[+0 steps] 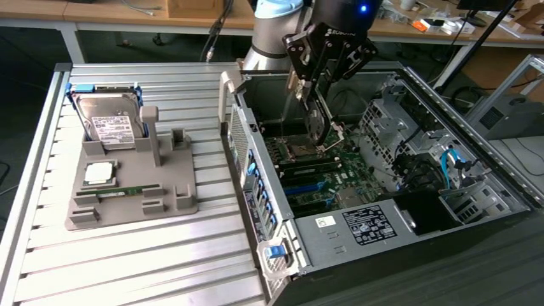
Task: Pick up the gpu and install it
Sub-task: 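Pick up the gpu and move the gpu toward the slot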
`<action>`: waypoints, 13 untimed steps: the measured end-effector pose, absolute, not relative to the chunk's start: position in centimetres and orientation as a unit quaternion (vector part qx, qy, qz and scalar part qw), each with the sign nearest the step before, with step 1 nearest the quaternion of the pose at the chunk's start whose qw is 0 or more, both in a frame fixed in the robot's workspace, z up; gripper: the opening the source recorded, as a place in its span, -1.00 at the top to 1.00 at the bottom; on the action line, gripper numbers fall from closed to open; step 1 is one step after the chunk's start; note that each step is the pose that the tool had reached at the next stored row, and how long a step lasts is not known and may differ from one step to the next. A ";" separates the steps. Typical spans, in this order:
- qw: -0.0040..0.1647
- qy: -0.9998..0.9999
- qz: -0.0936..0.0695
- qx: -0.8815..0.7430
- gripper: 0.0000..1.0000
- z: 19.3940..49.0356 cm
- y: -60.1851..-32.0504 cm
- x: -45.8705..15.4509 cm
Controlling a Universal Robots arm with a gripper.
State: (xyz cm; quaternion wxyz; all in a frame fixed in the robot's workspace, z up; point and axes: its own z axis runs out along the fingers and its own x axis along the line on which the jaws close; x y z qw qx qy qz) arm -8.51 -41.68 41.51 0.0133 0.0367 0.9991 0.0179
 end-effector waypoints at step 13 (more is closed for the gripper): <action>0.013 0.999 0.017 0.037 0.47 40.9 -41.7 -6.7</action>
